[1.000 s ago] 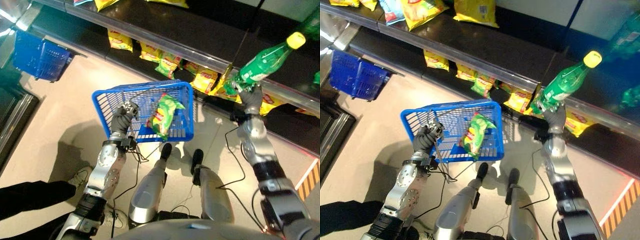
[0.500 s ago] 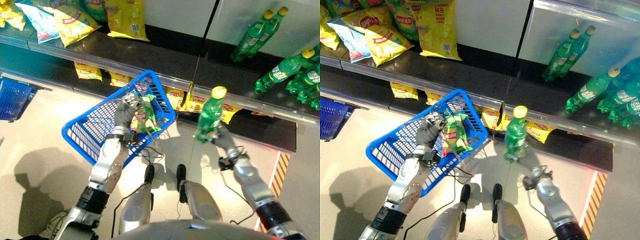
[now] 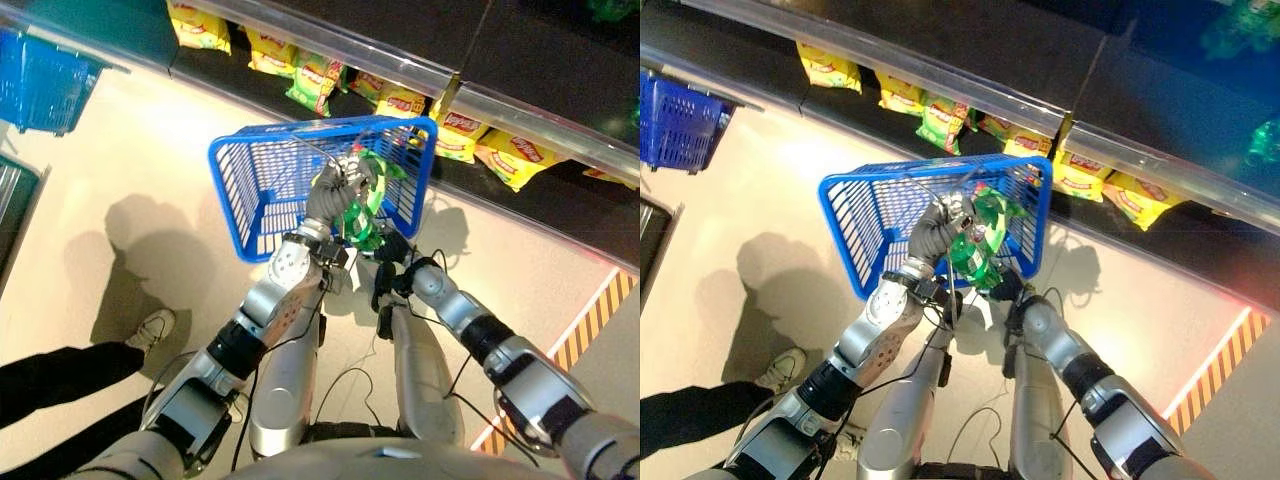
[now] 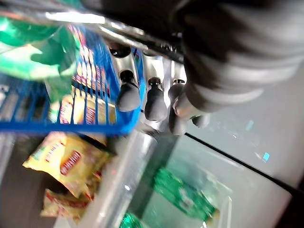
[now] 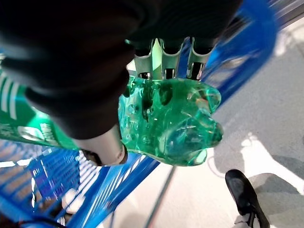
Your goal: Pick up the snacks into the basket
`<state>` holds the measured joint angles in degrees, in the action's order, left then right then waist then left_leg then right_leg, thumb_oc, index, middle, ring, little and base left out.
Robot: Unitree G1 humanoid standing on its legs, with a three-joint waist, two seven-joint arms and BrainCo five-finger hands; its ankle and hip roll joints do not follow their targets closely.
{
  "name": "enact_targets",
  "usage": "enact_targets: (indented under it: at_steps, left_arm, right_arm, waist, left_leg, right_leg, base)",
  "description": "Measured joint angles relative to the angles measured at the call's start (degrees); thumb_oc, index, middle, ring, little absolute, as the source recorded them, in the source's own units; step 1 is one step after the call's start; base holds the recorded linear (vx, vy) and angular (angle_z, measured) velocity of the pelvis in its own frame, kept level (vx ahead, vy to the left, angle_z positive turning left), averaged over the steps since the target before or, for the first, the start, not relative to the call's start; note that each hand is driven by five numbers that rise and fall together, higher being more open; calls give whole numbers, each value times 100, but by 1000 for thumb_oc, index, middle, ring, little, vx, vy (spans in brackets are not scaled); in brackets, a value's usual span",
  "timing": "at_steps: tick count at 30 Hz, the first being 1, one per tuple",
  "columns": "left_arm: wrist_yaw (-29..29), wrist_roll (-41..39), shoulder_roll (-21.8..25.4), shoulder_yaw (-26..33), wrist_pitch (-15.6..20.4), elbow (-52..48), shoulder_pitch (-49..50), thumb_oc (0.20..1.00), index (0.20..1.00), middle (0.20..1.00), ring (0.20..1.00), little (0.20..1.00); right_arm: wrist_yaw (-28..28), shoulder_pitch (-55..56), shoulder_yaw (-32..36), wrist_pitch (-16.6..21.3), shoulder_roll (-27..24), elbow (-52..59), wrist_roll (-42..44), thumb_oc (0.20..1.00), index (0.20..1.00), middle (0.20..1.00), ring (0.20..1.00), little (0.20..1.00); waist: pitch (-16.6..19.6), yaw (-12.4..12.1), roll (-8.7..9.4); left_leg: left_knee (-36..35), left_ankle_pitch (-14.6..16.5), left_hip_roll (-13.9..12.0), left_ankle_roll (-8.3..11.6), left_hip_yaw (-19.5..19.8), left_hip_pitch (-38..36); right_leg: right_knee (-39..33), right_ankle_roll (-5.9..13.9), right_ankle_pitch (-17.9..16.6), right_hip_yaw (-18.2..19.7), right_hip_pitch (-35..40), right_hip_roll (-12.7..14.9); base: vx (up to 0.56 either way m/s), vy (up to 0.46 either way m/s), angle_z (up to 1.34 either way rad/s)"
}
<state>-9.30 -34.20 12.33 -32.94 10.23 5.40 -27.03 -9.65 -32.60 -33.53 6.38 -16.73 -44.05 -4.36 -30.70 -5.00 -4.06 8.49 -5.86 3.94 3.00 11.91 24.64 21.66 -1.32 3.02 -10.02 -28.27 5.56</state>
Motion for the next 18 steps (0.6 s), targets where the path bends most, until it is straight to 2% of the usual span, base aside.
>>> enact_targets:
  at_steps: [5,9,10,12,15,18]
  left_arm:
    - [-41,-291,-2,-300,4,8,-167,200,200,200,200,200]
    - [-34,-433,-40,-567,8,-8,-413,200,200,200,200,200]
    - [-30,-492,-41,-640,8,-32,-555,200,200,200,200,200]
    - [-28,-494,-3,-652,8,-71,-655,200,200,200,200,200]
    - [-29,-540,4,-637,1,-81,-693,200,200,200,200,200]
    - [-83,-600,119,-602,-227,-23,-689,200,200,200,200,200]
  right_arm:
    - [-360,-798,127,-112,200,-907,107,200,200,200,200,200]
    - [-544,-1708,173,-286,24,-1621,281,200,200,200,200,200]
    - [-591,-1973,251,-317,-58,-1847,357,1000,1000,1000,1000,1000]
    - [-660,-2402,371,-342,-71,-2337,592,1000,1000,1000,1000,1000]
    - [-830,-2707,439,-293,-104,-2306,776,1000,1000,1000,1000,1000]
    - [-860,-2846,485,-269,-92,-2150,844,1000,1000,1000,1000,1000]
  waist:
    - [-4,-215,-14]
    - [-1,-329,-32]
    - [-1,-436,-34]
    - [-8,-444,-65]
    - [-14,-496,-78]
    - [-13,-493,-82]
  left_leg:
    - [-4,-30,102,-40,114,25]
    - [-46,-77,174,-18,284,115]
    - [-102,-115,194,-1,348,145]
    - [-103,-136,228,-10,422,171]
    - [-104,-168,271,-50,450,166]
    - [-105,-168,297,-52,447,170]
  right_leg:
    - [52,78,75,-14,2,88]
    - [80,127,106,-141,-50,163]
    - [118,139,132,-165,-101,187]
    - [167,132,163,-192,-112,215]
    - [211,158,200,-210,-113,265]
    - [218,189,221,-211,-110,294]
  base:
    - [26,-5,14]
    - [22,-27,22]
    - [28,-29,23]
    - [25,-8,24]
    - [29,0,12]
    - [23,26,6]
